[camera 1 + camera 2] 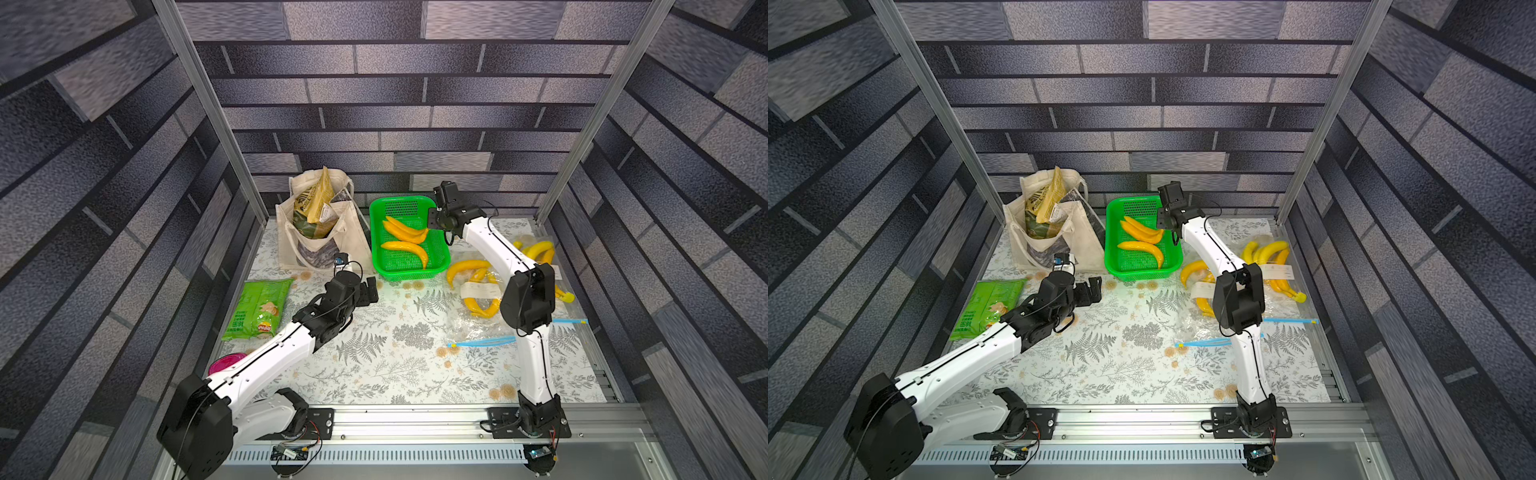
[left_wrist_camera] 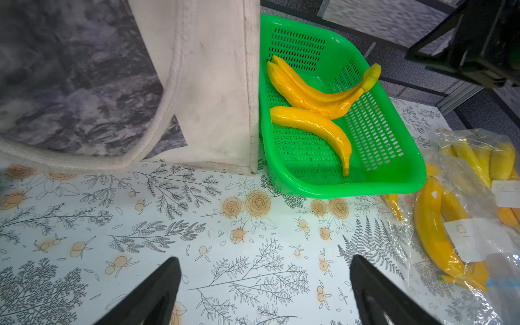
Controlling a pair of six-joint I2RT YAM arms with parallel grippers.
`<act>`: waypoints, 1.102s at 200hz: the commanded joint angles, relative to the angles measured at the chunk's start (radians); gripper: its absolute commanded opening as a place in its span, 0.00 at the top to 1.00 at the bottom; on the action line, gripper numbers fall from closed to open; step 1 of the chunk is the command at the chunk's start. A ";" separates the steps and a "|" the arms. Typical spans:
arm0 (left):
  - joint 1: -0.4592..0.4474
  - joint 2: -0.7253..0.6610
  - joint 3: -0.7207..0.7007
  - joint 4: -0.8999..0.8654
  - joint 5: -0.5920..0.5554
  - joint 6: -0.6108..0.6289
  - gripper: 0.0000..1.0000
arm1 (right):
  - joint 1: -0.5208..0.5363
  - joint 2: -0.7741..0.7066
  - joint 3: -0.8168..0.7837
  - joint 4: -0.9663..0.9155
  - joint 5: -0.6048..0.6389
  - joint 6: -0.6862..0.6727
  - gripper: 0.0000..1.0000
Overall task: Open the zip-top bag and take out the banana
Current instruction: Place the banana in the basket.
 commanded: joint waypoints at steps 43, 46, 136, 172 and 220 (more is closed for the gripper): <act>-0.145 0.295 0.237 0.009 0.019 0.003 0.03 | -0.003 -0.557 -0.579 0.074 0.003 0.156 0.44; -0.152 0.310 0.249 0.009 0.019 0.004 0.03 | -0.002 -0.582 -0.609 0.072 0.003 0.163 0.44; -0.249 0.732 0.670 -0.066 0.064 0.069 0.05 | -0.002 -1.241 -1.180 -0.280 0.042 0.401 0.43; -0.263 0.840 0.815 -0.077 0.099 0.119 0.05 | -0.002 -1.302 -1.275 -0.385 -0.020 0.488 0.51; -0.265 0.986 1.070 -0.179 0.115 0.167 0.05 | 0.088 -1.289 -1.340 -0.430 0.011 0.620 0.54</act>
